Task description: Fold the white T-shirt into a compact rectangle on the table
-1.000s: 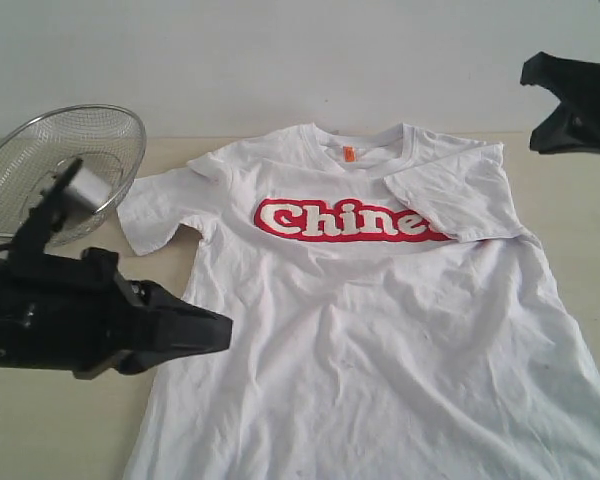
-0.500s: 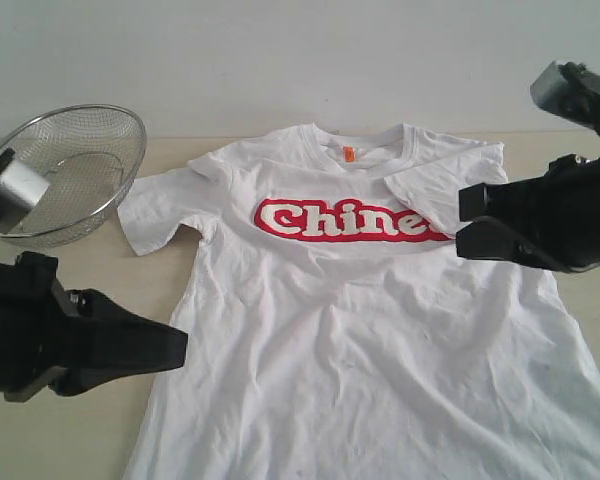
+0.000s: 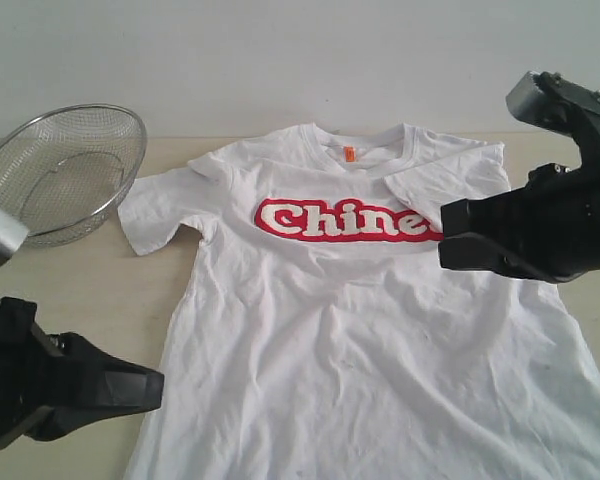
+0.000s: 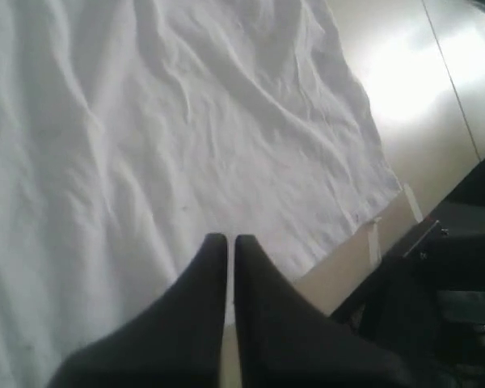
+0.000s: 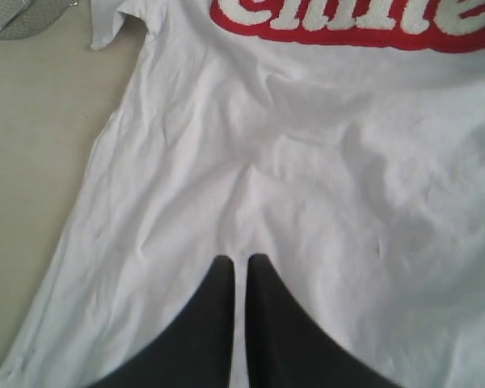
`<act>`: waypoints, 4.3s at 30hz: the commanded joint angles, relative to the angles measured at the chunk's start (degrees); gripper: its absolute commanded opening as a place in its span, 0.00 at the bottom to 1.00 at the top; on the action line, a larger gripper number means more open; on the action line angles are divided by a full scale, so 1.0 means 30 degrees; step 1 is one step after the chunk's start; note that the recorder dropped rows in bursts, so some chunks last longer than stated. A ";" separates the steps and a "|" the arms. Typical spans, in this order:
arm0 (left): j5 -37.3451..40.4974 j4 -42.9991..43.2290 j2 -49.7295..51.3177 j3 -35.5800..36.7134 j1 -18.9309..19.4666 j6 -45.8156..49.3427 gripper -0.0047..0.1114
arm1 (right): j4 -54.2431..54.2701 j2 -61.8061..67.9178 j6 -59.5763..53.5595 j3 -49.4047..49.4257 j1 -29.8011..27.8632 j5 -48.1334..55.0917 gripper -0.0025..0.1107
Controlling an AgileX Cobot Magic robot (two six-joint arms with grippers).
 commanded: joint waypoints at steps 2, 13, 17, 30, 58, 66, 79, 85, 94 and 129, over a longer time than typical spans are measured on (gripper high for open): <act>-0.1489 -0.0038 -0.0141 0.0781 0.0053 -0.0593 0.08 | -0.0145 0.0102 -0.0181 0.0053 0.0059 -0.0632 0.03; -0.5173 -0.0492 -0.0062 0.0747 0.0053 -0.1852 0.08 | 0.1710 0.1381 -0.2323 -0.0080 0.0222 -0.0758 0.03; -0.8004 -0.1004 0.0273 0.0704 0.0053 -0.1805 0.08 | 0.2594 0.2712 -0.5165 -0.1176 0.1733 -0.1467 0.03; -0.9577 0.0681 0.6689 -0.3524 0.2443 -0.0689 0.22 | -0.3476 1.0742 -0.5491 -1.2708 0.3440 0.1238 0.12; -0.5865 -1.0463 1.8693 -1.2475 0.3284 0.2557 0.45 | -0.5533 1.4883 -0.1386 -1.7779 -0.0306 0.5849 0.36; -0.5923 -1.0463 1.9834 -1.3651 0.3833 0.2557 0.45 | -0.4866 1.4883 -0.1993 -1.7779 -0.0378 0.5891 0.35; -0.5481 -1.0463 2.1160 -1.5501 0.3833 0.2512 0.45 | -0.4618 1.4916 -0.2164 -1.7779 -0.0378 0.5773 0.35; -0.6379 -1.0463 2.1160 -1.5698 0.3833 0.3131 0.40 | -0.4618 1.4916 -0.2248 -1.7779 -0.0378 0.5773 0.35; -0.6420 -1.0463 2.1160 -1.6191 0.3833 0.5105 0.08 | -0.4618 1.4953 -0.2170 -1.7779 -0.0378 0.5903 0.35; -0.8220 -0.0821 1.8828 -1.4681 0.0402 0.4180 0.60 | -0.4151 1.6366 -0.3483 -1.7779 -0.0286 0.6905 0.35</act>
